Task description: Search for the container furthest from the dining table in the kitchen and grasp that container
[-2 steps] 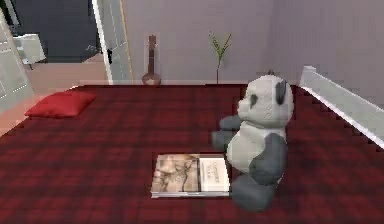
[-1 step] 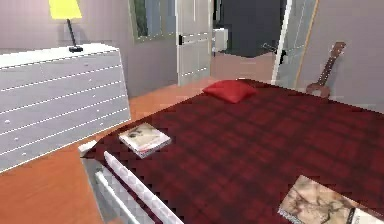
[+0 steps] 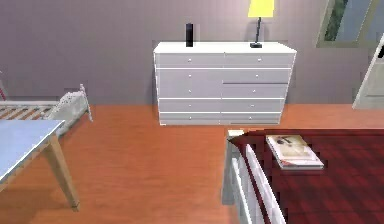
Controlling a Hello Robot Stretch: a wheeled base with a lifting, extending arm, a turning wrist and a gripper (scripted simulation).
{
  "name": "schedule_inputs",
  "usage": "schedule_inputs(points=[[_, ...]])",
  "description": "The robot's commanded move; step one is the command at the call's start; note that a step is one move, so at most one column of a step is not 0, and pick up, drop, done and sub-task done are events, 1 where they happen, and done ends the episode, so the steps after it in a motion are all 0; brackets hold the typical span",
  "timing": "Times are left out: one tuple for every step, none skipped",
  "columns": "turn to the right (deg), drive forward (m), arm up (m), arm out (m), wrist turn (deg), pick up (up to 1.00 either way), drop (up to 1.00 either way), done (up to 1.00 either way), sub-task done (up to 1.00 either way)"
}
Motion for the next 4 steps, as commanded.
schedule_inputs(points=[[0.0, 1.00, 0.00, 0.00, 0.0, 0.00, 0.00, 0.00, 0.00], [0.0, 0.25, 0.00, 0.00, 0.0, 0.00, 0.00, 0.00, 0.00], [36.0, 0.00, 0.00, 0.00, 0.0, 0.00, 0.00, 0.00, 0.00], [0.0, 0.20, 0.00, 0.00, 0.0, 0.00, 0.00, 0.00, 0.00]])
